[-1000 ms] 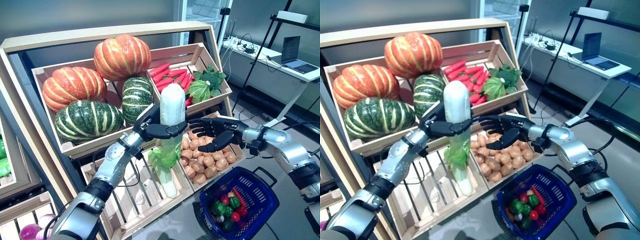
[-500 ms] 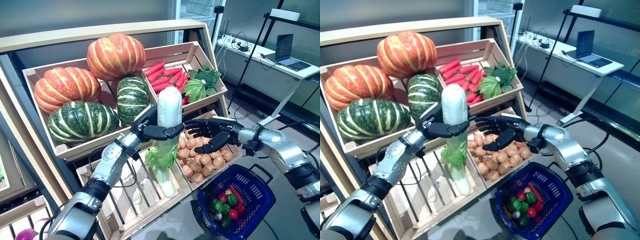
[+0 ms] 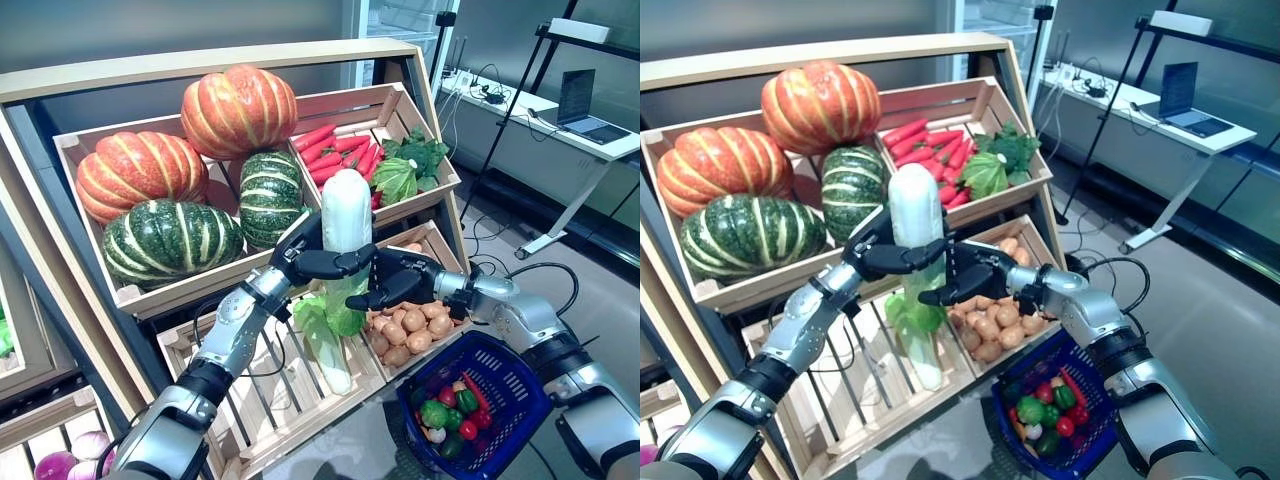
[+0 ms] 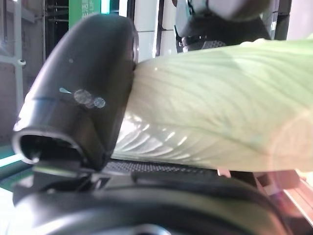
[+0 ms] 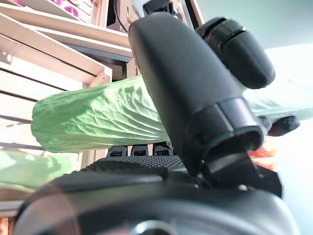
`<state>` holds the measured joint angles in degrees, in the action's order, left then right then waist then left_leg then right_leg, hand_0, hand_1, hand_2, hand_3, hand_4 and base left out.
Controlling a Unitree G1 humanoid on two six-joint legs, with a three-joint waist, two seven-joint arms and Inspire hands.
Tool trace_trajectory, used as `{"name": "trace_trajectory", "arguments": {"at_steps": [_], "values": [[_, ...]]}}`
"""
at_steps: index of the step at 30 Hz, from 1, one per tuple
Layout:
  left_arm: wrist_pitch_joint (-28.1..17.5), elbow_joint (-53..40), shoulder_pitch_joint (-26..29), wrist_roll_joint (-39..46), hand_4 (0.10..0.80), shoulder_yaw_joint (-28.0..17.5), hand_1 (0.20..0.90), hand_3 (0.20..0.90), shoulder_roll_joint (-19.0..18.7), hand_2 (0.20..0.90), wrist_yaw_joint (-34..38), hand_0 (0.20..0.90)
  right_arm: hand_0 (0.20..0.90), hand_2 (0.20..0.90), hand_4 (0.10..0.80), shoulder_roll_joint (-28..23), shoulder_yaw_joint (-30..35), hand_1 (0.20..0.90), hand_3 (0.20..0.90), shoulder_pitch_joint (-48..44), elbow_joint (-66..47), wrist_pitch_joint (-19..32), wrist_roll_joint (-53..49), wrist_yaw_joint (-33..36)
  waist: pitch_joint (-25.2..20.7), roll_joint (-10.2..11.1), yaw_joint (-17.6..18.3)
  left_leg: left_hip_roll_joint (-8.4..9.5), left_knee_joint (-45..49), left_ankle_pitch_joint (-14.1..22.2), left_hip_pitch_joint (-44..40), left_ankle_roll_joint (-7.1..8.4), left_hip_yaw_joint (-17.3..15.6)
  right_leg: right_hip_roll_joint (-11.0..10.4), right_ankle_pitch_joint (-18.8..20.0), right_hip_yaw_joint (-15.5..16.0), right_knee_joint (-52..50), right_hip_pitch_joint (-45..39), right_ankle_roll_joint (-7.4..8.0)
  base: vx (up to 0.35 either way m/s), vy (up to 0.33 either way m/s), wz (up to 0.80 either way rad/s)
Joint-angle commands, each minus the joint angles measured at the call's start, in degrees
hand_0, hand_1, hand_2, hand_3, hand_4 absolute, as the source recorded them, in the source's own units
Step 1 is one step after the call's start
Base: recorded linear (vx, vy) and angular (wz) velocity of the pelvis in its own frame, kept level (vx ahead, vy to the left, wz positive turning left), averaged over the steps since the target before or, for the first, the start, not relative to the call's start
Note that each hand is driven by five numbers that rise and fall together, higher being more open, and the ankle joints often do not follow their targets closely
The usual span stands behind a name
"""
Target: Put vegetables into the basket
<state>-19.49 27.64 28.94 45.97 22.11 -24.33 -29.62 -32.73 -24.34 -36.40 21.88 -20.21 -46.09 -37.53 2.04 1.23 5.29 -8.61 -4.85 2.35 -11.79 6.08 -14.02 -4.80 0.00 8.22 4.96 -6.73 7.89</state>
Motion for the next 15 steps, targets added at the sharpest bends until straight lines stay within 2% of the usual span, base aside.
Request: {"name": "trace_trajectory", "arguments": {"at_steps": [1, 4, 8, 15], "values": [[-6.97, -3.33, 6.89, 6.44, 0.4, -0.73, 0.3, 0.3, 3.34, 0.3, -0.98, 0.3, 0.9, 0.9, 0.8, 6.93, 2.78, 0.9, 0.9, -5.0, 0.48, 1.0, -10.89, -1.72, -3.51, 1.26, -0.75, 4.89, 0.06, -0.34, 4.22, -2.38, 2.7, 1.76, -1.98, -0.91, -1.64, -0.67, -2.06, 0.01, -0.009, 0.04], [-6.82, -3.5, 7.31, 6.6, 0.4, -0.03, 0.3, 0.3, 4.99, 0.3, -1.11, 0.3, 0.9, 0.9, 0.8, 9.84, 1.98, 0.9, 0.9, -6.59, 2.13, -0.83, -13.62, -1.47, -3.68, 1.18, -1.25, 4.92, 0.06, -0.3, 4.25, -2.35, 2.98, 1.71, -2.02, -0.64, -1.51, -0.84, -2.12, 0.017, -0.012, 0.07], [-6.21, -3.89, 7.42, 6.78, 0.4, 0.91, 0.3, 0.3, 6.44, 0.3, -0.83, 0.3, 0.9, 0.9, 0.8, 12.16, 1.42, 0.9, 0.9, -7.94, 3.07, -0.62, -14.89, -0.05, -3.89, 1.11, -1.71, 5.06, 0.03, -0.29, 4.3, -2.35, 3.31, 1.7, -1.97, -0.45, -1.28, -1.07, -2.19, 0.009, -0.005, 0.03], [-6.37, -3.47, 7.6, 9.45, 0.4, 1.53, 0.3, 0.3, 8.85, 0.3, -2.32, 0.3, 0.9, 0.9, 0.8, 13.54, 0.14, 0.9, 0.9, -11.23, 7.12, -0.74, -12.08, 1.84, -4.32, 1.1, -2.11, 5.19, -0.01, -0.26, 4.4, -2.33, 3.64, 1.57, -1.9, -0.5, -1.52, -0.79, -2.26, 0.016, 0.005, 0.02]]}}
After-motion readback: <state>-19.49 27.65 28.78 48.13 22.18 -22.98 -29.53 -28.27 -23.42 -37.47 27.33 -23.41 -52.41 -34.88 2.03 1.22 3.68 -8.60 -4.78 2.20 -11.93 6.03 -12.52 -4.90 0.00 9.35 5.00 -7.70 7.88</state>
